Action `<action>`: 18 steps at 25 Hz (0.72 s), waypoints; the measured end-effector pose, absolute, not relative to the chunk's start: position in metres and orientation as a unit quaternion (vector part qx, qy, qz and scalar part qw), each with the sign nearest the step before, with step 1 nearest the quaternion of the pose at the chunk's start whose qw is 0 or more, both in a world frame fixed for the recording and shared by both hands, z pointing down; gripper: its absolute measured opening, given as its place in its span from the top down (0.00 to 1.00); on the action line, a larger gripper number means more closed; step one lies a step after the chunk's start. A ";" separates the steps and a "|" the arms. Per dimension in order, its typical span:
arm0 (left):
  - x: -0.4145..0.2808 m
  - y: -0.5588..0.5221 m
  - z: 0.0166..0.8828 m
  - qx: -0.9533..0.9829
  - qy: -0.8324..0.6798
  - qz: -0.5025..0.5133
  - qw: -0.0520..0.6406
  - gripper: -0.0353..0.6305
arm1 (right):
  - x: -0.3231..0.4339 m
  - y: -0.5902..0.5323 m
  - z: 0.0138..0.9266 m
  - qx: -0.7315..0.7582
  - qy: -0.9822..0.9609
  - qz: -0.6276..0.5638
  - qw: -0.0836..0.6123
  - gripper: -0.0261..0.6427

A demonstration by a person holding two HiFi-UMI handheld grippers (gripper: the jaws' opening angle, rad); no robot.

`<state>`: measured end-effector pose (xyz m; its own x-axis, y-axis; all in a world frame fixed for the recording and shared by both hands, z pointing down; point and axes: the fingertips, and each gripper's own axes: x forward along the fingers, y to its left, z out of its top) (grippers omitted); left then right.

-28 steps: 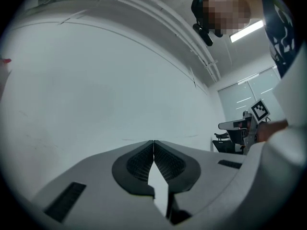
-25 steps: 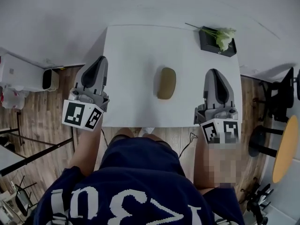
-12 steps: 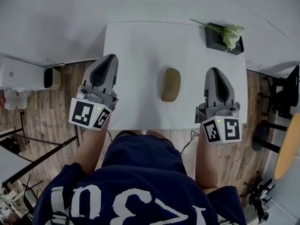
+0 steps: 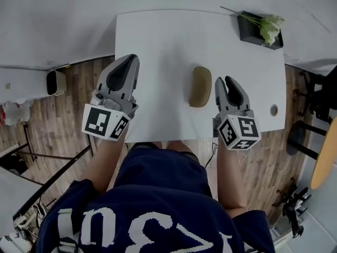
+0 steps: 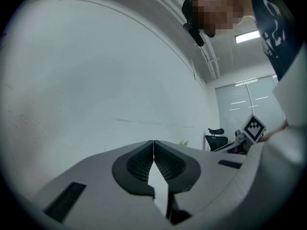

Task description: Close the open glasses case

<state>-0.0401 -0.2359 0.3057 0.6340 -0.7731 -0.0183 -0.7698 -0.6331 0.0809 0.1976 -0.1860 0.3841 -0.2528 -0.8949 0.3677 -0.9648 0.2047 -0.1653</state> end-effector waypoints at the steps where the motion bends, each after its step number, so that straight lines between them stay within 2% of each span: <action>1: -0.040 -0.237 0.310 0.904 -0.426 -0.024 0.036 0.92 | 0.195 -0.187 0.399 0.601 -0.767 0.202 0.103 0.75; 3: -0.040 -0.238 0.317 0.905 -0.424 -0.019 0.042 0.92 | 0.191 -0.188 0.429 0.595 -0.756 0.251 0.103 0.67; 6: -0.042 -0.237 0.327 0.906 -0.420 -0.010 0.049 0.92 | 0.185 -0.188 0.471 0.588 -0.741 0.298 0.126 0.61; 13: -0.053 -0.233 0.348 0.904 -0.422 0.004 0.068 0.93 | 0.180 -0.182 0.532 0.597 -0.704 0.317 0.218 0.55; 18: -0.058 -0.231 0.354 0.902 -0.425 0.005 0.075 0.92 | 0.176 -0.184 0.540 0.589 -0.711 0.309 0.227 0.54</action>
<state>-0.0582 -0.2314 0.3538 0.6386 -0.7661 0.0726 -0.7676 -0.6273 0.1318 0.1759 -0.1837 0.5401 -0.2035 -0.6969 0.6877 -0.9782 0.1153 -0.1725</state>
